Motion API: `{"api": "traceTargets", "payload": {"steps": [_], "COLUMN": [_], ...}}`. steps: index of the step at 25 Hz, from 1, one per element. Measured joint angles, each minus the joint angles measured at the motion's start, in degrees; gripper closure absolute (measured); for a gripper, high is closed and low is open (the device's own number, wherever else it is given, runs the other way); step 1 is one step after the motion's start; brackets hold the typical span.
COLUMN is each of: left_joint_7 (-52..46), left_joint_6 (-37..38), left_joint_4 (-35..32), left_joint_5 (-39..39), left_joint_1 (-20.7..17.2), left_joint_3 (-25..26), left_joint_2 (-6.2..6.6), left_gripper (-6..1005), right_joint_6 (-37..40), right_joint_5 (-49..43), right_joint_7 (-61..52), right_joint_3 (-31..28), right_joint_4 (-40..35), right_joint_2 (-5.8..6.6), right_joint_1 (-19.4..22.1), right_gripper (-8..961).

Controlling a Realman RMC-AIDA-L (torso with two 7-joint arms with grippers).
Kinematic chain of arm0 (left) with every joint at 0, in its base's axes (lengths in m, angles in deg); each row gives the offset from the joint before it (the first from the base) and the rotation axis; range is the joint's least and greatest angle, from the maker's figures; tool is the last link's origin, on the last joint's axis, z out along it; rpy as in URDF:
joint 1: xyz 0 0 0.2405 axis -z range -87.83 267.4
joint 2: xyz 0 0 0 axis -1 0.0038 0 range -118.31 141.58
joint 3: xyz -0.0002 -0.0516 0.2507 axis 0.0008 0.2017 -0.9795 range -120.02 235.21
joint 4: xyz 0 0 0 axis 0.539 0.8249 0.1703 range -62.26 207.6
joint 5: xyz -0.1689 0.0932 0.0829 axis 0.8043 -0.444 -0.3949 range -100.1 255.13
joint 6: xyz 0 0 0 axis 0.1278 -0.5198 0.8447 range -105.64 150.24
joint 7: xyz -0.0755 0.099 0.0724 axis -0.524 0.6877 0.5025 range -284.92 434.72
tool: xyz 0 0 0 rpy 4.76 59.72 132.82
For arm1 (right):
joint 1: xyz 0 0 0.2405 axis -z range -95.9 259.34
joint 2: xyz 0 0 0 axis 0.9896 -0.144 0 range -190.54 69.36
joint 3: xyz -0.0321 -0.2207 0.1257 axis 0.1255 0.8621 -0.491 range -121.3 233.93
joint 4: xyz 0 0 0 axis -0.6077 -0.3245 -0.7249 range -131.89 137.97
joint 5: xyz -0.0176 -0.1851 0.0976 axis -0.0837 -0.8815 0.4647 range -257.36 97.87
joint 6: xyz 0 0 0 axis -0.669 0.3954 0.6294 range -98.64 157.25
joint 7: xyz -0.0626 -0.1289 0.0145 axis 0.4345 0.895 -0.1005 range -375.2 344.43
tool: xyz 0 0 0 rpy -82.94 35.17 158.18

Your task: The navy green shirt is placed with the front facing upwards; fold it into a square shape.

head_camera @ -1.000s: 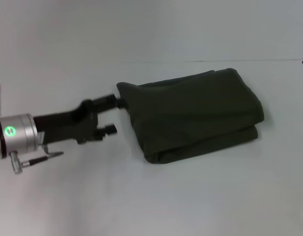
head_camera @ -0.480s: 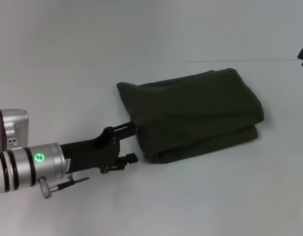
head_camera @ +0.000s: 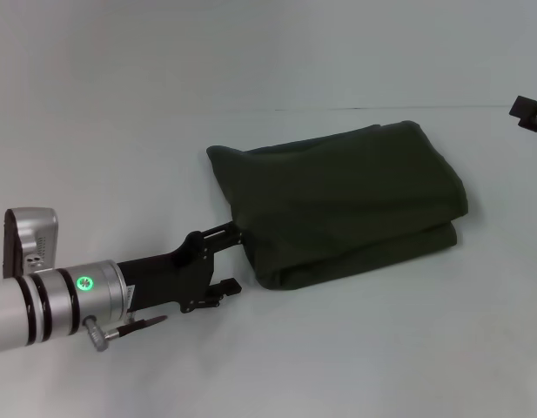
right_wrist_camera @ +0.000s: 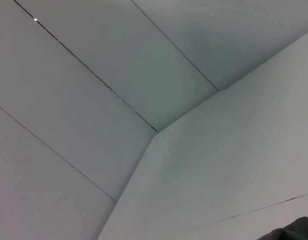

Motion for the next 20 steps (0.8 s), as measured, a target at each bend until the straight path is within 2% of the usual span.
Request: {"api": "traceTargets", "payload": {"steps": [15,20], "left_joint_7": [1.1,1.5], "left_joint_6": [-5.1,-5.1], "left_joint_4": [5.9,6.3], "left_joint_5": [-0.4,-0.6], "left_joint_1": [5.9,6.6], "left_joint_3": [-0.2,-0.9], "left_joint_2": [-0.3,-0.16], "left_gripper": [132,223], "right_joint_6": [-0.4,-0.4], "right_joint_5": [0.3,0.6], "right_joint_7": [0.8,0.9], "right_joint_3": [-0.4,-0.5], "right_joint_4": [0.0,0.0], "right_joint_2": [0.65,0.64], "right_joint_1": [-0.6,-0.5], "right_gripper": [463,464]}}
